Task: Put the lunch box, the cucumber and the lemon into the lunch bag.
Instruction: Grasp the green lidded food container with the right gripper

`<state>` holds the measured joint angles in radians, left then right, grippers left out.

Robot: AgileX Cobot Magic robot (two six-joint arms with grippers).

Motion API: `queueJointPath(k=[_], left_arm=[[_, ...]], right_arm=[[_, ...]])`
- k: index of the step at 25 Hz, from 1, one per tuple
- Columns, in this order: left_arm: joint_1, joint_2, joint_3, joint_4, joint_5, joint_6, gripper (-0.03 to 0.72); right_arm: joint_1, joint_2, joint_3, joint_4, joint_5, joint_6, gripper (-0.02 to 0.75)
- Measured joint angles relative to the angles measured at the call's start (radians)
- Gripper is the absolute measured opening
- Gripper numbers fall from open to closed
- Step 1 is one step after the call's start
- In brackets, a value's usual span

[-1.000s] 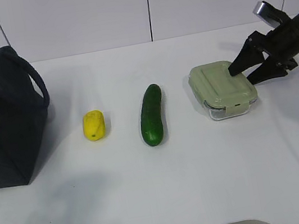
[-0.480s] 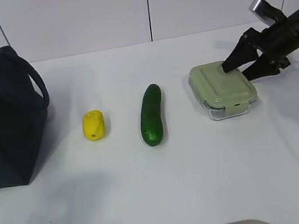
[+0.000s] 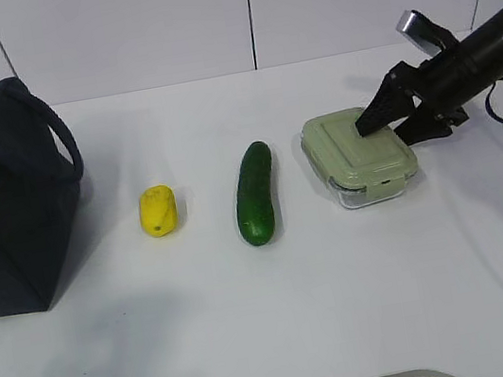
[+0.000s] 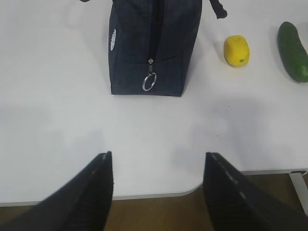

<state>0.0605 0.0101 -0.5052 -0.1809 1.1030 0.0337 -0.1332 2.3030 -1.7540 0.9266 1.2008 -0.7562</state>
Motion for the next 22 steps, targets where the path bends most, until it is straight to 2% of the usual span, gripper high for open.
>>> queueJointPath(k=[19, 22], left_arm=[[0.0, 0.0, 0.0, 0.0, 0.0, 0.0, 0.431], [0.0, 0.0, 0.0, 0.0, 0.0, 0.0, 0.431]], right_arm=[[0.037, 0.014, 0.0, 0.0, -0.001, -0.002, 0.591], [0.037, 0.014, 0.0, 0.0, -0.001, -0.002, 0.573]])
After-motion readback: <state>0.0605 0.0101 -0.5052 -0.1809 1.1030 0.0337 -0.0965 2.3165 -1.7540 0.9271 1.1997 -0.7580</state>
